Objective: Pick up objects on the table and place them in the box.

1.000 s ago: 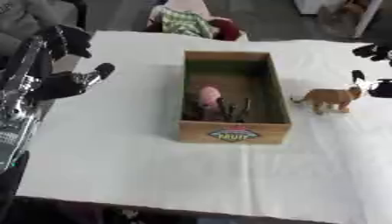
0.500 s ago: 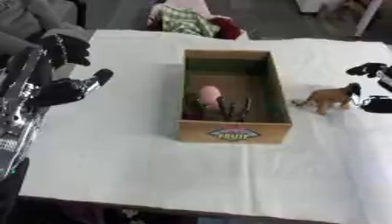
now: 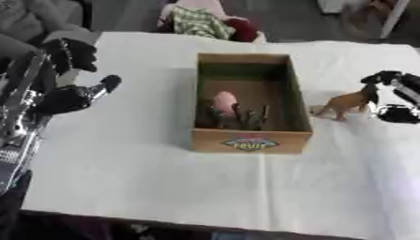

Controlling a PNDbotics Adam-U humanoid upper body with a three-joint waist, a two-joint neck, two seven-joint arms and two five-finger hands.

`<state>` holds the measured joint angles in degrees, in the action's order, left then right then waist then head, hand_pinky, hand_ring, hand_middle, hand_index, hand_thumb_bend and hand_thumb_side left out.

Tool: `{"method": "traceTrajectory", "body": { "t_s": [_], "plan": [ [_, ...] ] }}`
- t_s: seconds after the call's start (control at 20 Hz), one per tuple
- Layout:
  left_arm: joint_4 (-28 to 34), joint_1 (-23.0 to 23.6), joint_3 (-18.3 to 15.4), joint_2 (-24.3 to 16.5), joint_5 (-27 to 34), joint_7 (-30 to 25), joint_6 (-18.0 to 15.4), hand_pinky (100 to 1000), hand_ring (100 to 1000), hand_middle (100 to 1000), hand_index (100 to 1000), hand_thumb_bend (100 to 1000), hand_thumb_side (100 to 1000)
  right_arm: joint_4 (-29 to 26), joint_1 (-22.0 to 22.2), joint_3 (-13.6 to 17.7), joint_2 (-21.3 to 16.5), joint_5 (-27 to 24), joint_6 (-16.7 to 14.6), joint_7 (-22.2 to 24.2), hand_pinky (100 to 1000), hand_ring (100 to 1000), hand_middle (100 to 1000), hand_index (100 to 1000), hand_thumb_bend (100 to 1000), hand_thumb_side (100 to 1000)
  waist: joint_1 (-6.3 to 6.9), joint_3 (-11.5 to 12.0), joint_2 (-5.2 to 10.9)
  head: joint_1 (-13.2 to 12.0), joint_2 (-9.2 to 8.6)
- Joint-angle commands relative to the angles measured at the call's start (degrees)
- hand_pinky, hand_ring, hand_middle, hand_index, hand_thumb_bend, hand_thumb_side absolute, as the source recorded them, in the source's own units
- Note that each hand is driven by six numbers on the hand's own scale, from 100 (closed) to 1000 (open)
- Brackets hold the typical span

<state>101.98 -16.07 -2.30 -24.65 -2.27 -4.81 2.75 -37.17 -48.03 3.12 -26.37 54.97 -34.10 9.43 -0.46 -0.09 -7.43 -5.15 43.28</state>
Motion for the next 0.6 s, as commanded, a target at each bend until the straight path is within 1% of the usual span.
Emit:
{"method": "traceTrajectory", "body": {
  "t_s": [0.05, 0.35, 0.6],
  "plan": [
    [0.8, -0.4, -0.5, -0.6, 0.0, -0.3, -0.1, 687, 545, 529, 649, 613, 161, 0.4, -1.0, -0.7, 0.1, 1.6, -0.8, 0.6, 863, 866, 793, 876, 111, 289, 0.16, 0.2, 0.46, 0.1, -0.07],
    [0.7, -0.3, -0.5, -0.5, 0.0, -0.5, -0.1, 687, 544, 529, 649, 610, 163, -0.1, -1.2, -1.2, 0.3, 3.0, -2.3, 2.3, 871, 875, 806, 881, 129, 323, 0.10, 0.1, 0.50, 0.1, -0.08],
    [0.6, -0.1, -0.5, -0.4, -0.1, -0.7, -0.1, 688, 545, 529, 649, 608, 165, -1.5, -1.5, -1.7, 0.3, 6.0, -4.1, 4.1, 913, 920, 854, 908, 202, 397, -0.02, 0.1, 0.63, 0.1, -0.11]
  ]
}}
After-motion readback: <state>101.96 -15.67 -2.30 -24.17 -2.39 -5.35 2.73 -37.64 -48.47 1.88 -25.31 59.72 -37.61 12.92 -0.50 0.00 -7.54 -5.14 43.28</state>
